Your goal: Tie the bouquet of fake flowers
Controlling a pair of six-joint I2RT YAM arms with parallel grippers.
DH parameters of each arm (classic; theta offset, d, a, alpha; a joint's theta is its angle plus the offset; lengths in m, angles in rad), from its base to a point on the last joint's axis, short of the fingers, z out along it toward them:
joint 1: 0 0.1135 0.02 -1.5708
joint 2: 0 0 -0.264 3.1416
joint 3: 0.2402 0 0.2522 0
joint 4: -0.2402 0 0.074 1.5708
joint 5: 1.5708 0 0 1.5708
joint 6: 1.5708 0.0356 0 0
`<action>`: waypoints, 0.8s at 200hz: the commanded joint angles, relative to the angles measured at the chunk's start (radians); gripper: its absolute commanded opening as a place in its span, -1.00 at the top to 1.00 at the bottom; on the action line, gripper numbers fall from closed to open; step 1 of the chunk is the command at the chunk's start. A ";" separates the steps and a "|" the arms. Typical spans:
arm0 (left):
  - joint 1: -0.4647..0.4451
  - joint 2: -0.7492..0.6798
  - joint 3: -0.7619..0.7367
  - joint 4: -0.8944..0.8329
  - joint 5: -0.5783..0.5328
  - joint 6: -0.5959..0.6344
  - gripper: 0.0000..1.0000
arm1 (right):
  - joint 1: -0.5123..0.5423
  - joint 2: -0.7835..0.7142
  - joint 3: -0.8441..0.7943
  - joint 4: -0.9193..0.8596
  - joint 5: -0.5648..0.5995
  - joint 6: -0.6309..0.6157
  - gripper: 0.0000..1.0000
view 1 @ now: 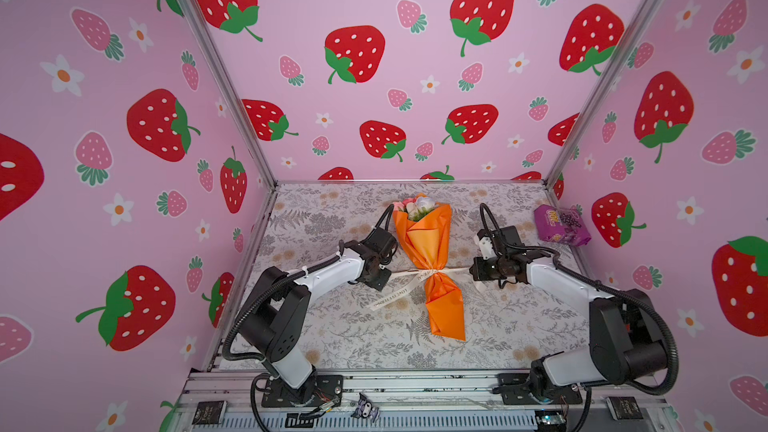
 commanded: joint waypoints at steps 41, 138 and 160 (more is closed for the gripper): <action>0.054 0.021 -0.019 -0.130 -0.145 -0.026 1.00 | -0.058 -0.031 -0.011 -0.062 0.112 -0.034 1.00; 0.088 0.011 -0.027 -0.123 -0.148 -0.041 1.00 | -0.111 -0.058 -0.037 -0.055 0.074 -0.046 1.00; 0.092 0.011 -0.023 -0.128 -0.147 -0.041 1.00 | -0.111 -0.060 -0.038 -0.056 0.069 -0.046 1.00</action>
